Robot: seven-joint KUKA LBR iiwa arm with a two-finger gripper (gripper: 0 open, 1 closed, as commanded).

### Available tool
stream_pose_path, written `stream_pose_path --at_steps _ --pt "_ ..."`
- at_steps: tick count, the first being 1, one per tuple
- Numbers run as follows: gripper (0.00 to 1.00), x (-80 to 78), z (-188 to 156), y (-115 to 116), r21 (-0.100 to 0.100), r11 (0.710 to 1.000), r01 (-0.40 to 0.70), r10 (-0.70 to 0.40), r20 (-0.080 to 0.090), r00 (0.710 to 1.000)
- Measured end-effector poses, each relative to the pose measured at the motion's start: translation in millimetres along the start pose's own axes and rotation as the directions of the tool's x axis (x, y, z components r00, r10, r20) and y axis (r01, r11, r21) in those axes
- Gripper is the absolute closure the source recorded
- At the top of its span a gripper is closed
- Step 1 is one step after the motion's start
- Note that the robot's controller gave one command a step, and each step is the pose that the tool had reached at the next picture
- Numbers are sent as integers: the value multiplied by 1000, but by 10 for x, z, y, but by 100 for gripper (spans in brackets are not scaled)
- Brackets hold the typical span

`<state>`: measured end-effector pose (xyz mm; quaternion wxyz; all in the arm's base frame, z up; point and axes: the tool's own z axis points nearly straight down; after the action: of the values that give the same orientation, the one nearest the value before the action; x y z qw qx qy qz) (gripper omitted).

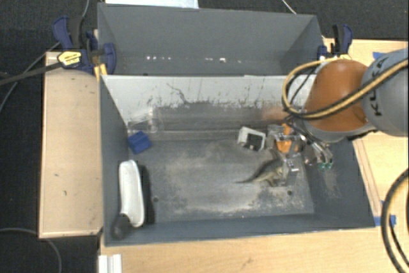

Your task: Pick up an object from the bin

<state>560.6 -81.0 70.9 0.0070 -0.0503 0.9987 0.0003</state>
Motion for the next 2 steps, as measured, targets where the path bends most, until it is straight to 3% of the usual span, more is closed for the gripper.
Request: stream_pose_path --at_steps 1,2 --pt "100 -1 0 5 -1 1000 0 0 0 1000" --pt "100 -1 0 4 -1 1000 -1 1 0 1000"
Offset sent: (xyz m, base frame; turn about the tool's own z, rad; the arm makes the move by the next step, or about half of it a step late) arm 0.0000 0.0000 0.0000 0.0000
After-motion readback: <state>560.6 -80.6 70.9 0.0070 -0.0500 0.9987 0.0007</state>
